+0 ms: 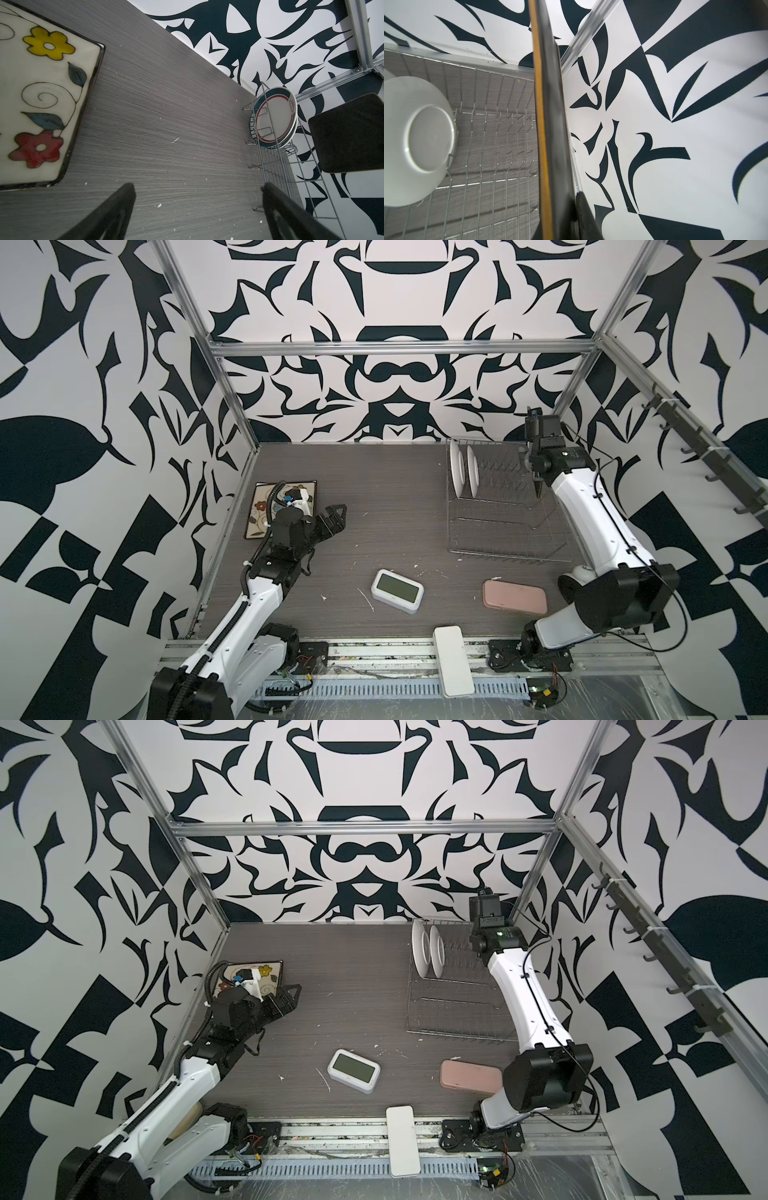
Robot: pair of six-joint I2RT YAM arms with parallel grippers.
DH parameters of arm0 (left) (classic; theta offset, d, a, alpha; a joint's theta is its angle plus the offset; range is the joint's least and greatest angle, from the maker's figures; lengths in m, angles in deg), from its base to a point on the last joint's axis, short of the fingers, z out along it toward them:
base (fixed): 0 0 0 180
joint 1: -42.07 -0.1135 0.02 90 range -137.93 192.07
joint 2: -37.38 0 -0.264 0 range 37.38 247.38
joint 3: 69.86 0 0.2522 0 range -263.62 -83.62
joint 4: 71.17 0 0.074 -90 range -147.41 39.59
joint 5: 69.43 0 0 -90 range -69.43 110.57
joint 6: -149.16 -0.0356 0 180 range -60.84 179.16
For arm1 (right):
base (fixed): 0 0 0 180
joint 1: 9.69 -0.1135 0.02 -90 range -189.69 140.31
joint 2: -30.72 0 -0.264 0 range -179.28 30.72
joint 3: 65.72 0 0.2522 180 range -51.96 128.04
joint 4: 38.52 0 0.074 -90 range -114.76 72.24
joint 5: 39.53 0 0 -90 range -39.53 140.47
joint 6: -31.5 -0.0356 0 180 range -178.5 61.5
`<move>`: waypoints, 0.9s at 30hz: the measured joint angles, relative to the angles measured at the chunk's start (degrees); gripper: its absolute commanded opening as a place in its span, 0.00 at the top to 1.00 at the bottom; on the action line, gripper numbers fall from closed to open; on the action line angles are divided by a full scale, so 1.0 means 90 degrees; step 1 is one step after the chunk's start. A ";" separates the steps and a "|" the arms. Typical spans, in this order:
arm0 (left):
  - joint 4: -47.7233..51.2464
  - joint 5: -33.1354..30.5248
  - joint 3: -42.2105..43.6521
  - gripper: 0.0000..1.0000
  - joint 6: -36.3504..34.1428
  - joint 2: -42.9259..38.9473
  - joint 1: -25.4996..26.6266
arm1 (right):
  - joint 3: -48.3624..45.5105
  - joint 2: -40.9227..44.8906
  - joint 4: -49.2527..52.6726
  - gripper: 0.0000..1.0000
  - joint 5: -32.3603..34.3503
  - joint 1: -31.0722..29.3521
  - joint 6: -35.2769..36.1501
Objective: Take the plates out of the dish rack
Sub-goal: 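Lift the dark plate up out of the rack with the right gripper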
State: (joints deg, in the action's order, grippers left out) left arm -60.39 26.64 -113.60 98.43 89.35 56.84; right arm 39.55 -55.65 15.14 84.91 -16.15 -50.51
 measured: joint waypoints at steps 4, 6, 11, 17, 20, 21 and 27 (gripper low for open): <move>0.0100 0.0007 0.0000 0.00 0.0036 -0.0090 0.0000 | 0.0078 0.0214 0.0073 1.00 0.0063 -0.0316 0.0019; 0.0134 0.0024 0.0000 0.01 0.0056 -0.0112 0.0000 | 0.0158 0.0313 0.0087 1.00 0.0114 -0.0520 0.0053; 0.0206 0.0029 0.0000 0.01 0.0119 -0.0138 0.0000 | 0.0374 0.0527 0.0109 1.00 0.0282 -0.1018 0.0170; 0.0216 0.0049 -0.0002 0.01 0.0185 -0.0153 0.0000 | 0.0687 0.0748 0.0197 1.00 0.0435 -0.1780 0.0175; 0.0219 0.0083 -0.0002 0.01 0.0211 -0.0148 0.0000 | 0.0777 0.0840 0.0231 1.00 0.0437 -0.2208 0.0124; 0.0219 0.0092 -0.0002 0.01 0.0211 -0.0148 0.0000 | 0.0809 0.0857 0.0255 1.00 0.0423 -0.2319 0.0092; 0.0221 0.0090 -0.0002 0.01 0.0211 -0.0155 0.0000 | 0.0920 0.0928 0.0374 1.00 -0.0007 -0.2686 -0.0379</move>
State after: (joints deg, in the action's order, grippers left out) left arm -58.40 27.45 -113.62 100.33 87.95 56.84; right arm 47.83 -47.30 18.51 84.84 -40.33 -53.92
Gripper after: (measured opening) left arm 0.994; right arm 0.167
